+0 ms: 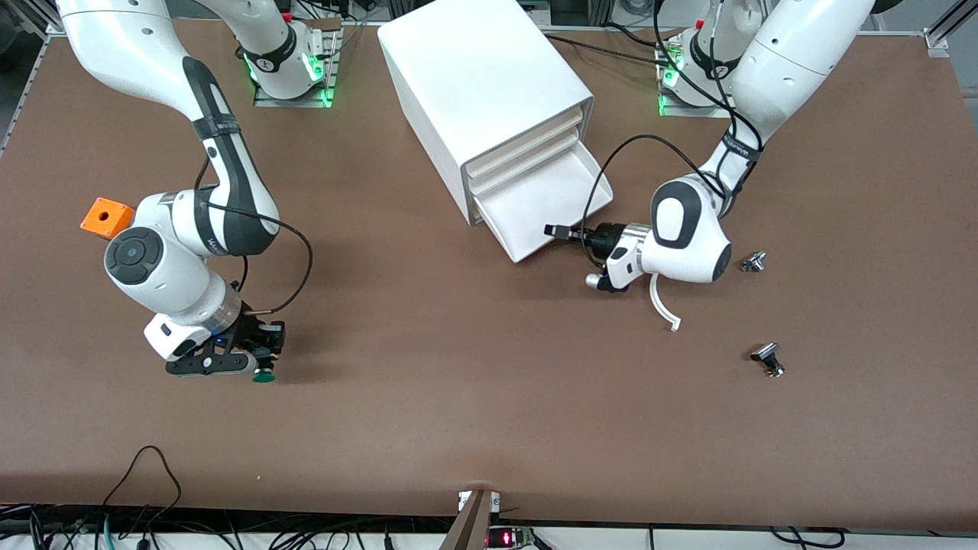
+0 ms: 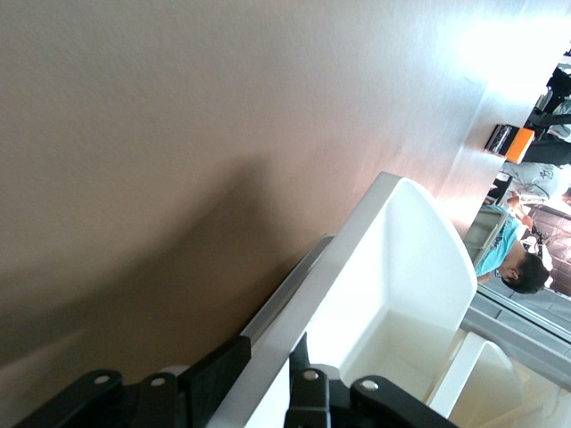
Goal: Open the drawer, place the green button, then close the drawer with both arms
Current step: 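Pull the drawer open with the left gripper while the right gripper lifts the button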
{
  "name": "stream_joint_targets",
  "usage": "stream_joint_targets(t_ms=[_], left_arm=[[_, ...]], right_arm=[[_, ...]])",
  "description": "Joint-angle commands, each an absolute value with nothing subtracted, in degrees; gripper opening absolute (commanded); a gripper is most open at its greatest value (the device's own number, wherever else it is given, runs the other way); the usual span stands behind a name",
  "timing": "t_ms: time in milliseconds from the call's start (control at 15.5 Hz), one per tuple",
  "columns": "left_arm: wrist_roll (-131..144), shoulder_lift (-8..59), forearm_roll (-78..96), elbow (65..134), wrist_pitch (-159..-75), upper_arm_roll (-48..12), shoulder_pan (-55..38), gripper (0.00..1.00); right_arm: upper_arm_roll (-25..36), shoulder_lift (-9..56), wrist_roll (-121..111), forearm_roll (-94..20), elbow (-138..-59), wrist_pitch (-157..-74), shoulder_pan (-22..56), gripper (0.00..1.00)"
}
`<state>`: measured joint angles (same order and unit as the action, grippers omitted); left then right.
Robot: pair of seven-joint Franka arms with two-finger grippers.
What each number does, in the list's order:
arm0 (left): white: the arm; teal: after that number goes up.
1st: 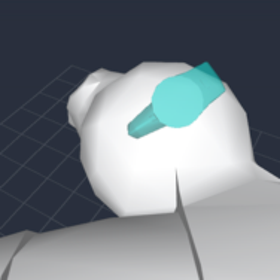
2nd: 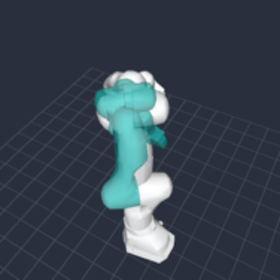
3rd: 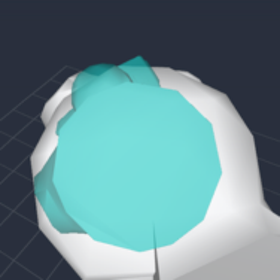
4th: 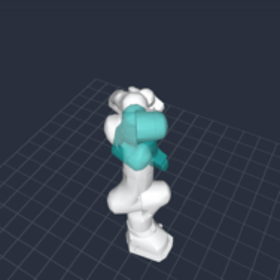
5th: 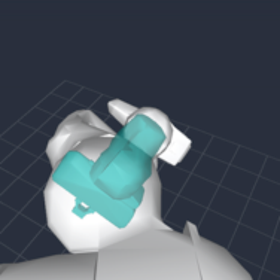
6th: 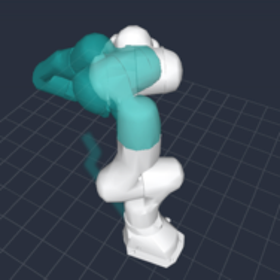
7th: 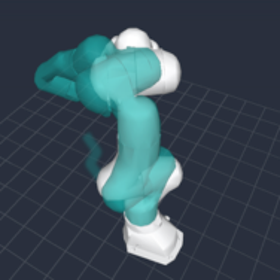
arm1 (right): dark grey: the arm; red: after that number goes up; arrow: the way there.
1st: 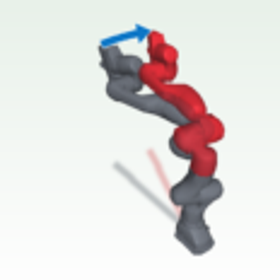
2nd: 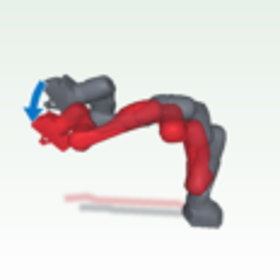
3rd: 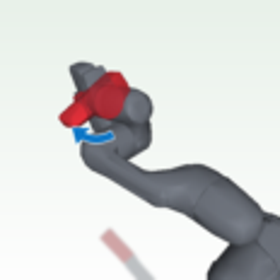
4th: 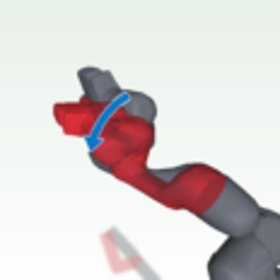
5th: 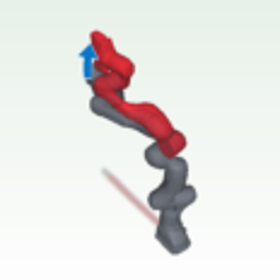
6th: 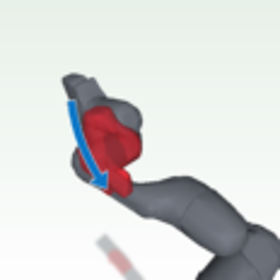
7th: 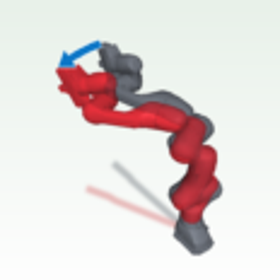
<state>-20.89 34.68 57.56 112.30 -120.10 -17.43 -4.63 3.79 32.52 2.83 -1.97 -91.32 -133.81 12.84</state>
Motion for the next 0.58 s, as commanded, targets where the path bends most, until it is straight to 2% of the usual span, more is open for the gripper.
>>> stream_joint_targets(t_ms=[0, 259, 517], left_arm=[[-19.4, 34.4, 56.3, 112.2, -122.5, -15.3, -5.2, 1.0], [-19.4, 32.1, 55.9, 111.0, -125.2, -15.3, -5.1, 1.0], [-19.5, 23.3, 40.1, 108.5, -125.5, -12.5, -3.5, 1.0]], right_arm=[[1.2, 33.0, -0.7, -1.9, -85.5, -129.7, 13.3, 0.18], [-0.5, 33.5, -1.2, -1.8, -80.1, -125.9, 16.6, 0.18], [-3.2, 33.7, -7.6, -1.8, -77.7, -125.8, 19.2, 0.17]])
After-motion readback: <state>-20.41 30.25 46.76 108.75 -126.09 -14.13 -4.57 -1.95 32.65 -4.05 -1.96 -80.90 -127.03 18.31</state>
